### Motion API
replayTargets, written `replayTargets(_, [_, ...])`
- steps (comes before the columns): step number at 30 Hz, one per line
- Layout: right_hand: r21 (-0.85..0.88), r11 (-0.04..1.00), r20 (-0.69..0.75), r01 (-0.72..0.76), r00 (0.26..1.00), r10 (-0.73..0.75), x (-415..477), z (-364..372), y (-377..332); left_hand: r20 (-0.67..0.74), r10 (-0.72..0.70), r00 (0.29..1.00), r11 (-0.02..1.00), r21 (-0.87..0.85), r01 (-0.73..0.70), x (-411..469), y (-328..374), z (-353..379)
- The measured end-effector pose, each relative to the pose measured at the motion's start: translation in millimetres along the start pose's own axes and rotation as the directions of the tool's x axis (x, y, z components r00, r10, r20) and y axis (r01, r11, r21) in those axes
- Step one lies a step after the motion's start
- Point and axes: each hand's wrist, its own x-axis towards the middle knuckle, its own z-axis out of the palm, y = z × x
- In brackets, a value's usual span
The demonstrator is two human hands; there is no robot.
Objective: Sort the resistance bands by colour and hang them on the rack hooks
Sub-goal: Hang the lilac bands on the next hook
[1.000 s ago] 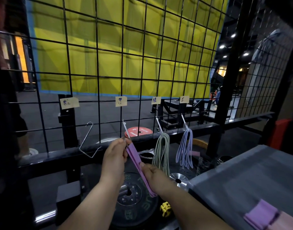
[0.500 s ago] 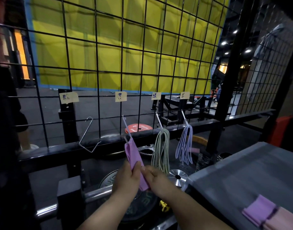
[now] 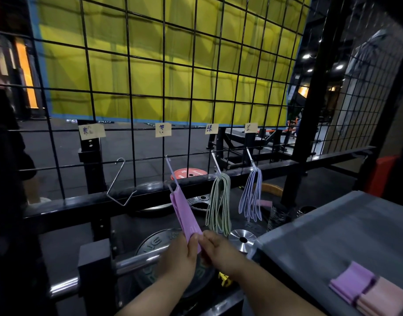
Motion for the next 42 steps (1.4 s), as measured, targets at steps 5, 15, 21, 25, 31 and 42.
replayTargets(5, [0.012,1.0,-0.005,0.005,1.0,-0.005,-0.1,1.3,4.0,0.001,0.033,0.999,0.999,-0.01,-0.033,-6.0,-2.0,3.3])
replayTargets(15, [-0.055,0.999,-0.036,-0.003,0.999,0.001,-0.4,7.8,3.5,-0.002,0.01,1.0,1.0,0.009,-0.01,-7.7,-12.0,5.5])
replayTargets(21, [-0.086,0.996,-0.057,0.005,0.998,-0.009,-2.8,9.3,5.9,0.004,0.021,1.0,0.999,0.05,-0.021,-16.3,-13.7,7.8])
replayTargets(25, [-0.124,0.992,-0.093,0.002,0.996,-0.013,-4.1,11.2,6.5,0.006,-0.021,1.0,1.0,0.002,0.021,-17.4,-11.9,8.6])
replayTargets(31, [-0.059,0.998,-0.101,-0.023,0.995,0.017,-6.4,9.5,9.0,0.011,-0.076,0.997,0.991,-0.114,0.077,-19.6,-14.2,18.1])
replayTargets(42, [0.012,0.999,-0.108,-0.051,0.993,0.052,-23.2,-8.1,15.8,-0.011,-0.168,0.986,0.94,-0.304,0.157,-32.0,7.4,33.6])
